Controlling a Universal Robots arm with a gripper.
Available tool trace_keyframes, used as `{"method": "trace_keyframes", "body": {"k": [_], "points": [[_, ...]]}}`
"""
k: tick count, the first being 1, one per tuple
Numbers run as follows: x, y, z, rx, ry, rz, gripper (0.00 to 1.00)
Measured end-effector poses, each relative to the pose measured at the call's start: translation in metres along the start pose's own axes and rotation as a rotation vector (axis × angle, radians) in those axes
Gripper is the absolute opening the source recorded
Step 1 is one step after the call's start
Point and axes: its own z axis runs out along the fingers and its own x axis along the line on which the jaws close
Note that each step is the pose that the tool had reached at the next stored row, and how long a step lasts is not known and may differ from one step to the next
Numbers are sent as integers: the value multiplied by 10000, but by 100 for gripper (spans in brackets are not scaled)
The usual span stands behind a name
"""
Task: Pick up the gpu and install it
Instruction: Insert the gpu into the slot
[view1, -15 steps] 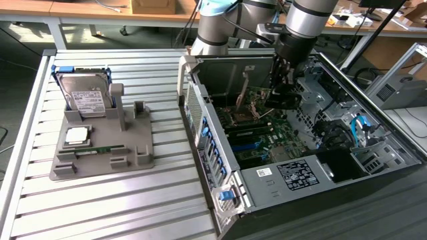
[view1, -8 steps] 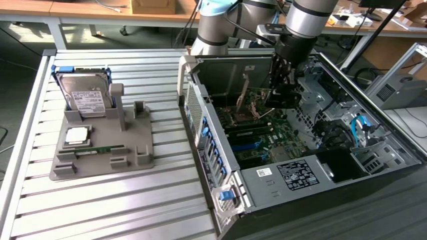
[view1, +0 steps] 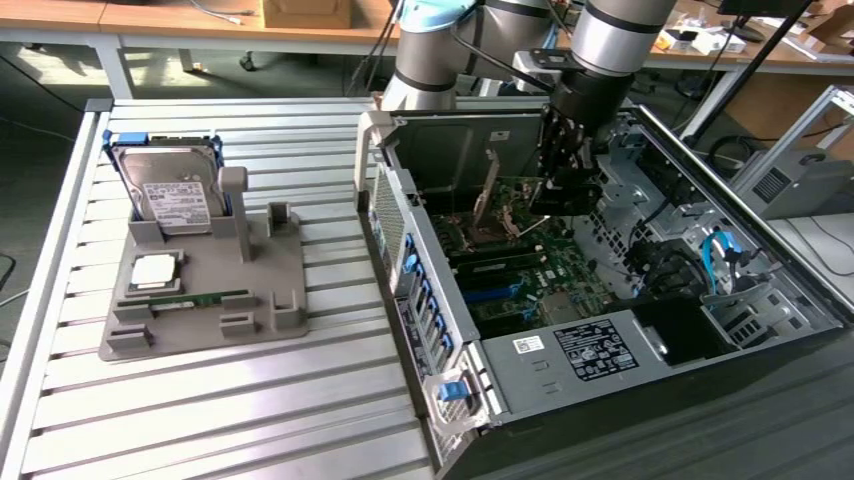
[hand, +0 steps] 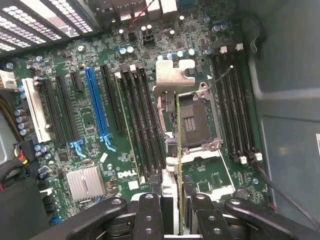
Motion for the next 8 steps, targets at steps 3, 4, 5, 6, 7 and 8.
{"method": "trace_keyframes", "body": {"k": [3, 4, 5, 6, 7, 8], "points": [[0, 0, 0, 4, -4, -195, 27], [0, 0, 0, 5, -6, -258, 27], [0, 0, 0, 7, -7, -322, 27], [0, 0, 0, 8, -8, -388, 27], [0, 0, 0, 9, -10, -450, 27], [0, 0, 0, 11, -10, -520, 27]]}}
